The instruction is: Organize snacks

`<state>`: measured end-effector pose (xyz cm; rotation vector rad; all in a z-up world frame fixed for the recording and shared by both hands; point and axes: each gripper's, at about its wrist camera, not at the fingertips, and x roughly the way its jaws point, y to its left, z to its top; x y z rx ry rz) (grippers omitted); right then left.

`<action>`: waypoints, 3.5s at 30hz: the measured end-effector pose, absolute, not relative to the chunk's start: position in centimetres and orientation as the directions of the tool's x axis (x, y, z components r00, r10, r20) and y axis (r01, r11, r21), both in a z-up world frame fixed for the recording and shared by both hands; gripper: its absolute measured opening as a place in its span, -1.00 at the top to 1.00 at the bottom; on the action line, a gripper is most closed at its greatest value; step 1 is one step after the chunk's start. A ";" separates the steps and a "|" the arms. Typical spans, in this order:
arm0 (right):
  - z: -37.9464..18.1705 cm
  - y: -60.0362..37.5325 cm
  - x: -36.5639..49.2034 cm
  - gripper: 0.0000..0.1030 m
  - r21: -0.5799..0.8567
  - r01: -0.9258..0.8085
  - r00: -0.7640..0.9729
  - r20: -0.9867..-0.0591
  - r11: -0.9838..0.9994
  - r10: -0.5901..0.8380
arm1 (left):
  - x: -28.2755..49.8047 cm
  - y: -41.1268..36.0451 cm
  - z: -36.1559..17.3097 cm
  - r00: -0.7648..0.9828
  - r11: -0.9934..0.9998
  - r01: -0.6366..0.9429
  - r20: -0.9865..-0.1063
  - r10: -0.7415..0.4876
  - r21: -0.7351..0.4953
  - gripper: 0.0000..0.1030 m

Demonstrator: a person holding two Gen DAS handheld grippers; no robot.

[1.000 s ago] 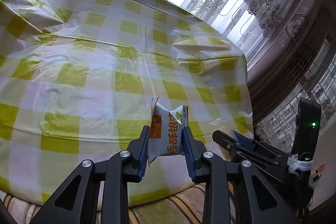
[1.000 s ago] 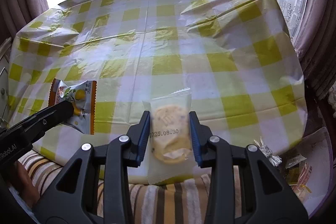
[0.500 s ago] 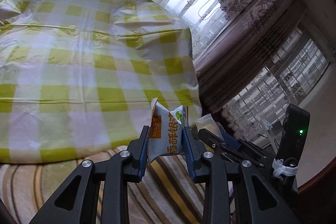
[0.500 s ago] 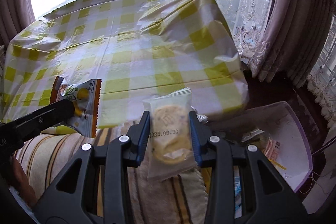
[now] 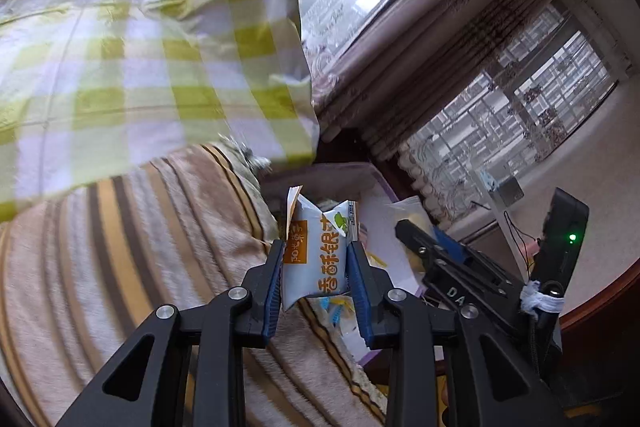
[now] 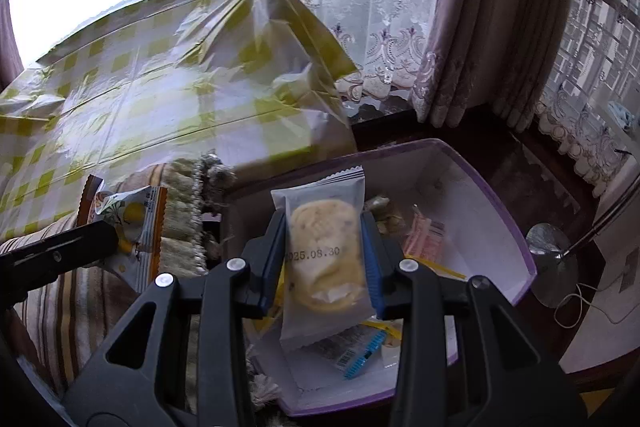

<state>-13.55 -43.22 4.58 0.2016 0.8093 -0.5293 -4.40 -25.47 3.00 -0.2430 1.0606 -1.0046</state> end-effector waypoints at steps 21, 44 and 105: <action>4.1 -49.3 -16.4 0.22 -0.010 0.615 0.531 -0.734 0.789 -0.424 | -4.0 -31.9 0.6 0.056 0.585 0.561 -0.677 -0.733 -0.587 0.36; 3.3 -48.1 -17.4 -0.53 -0.096 0.599 0.448 -0.783 0.795 -0.432 | -6.2 -32.7 1.0 0.084 0.618 0.632 -0.751 -0.654 -0.467 -0.08; 2.8 -47.6 -17.3 -0.53 -0.101 0.586 0.439 -0.795 0.804 -0.419 | -6.4 -32.8 0.9 0.088 0.612 0.640 -0.747 -0.659 -0.464 -0.10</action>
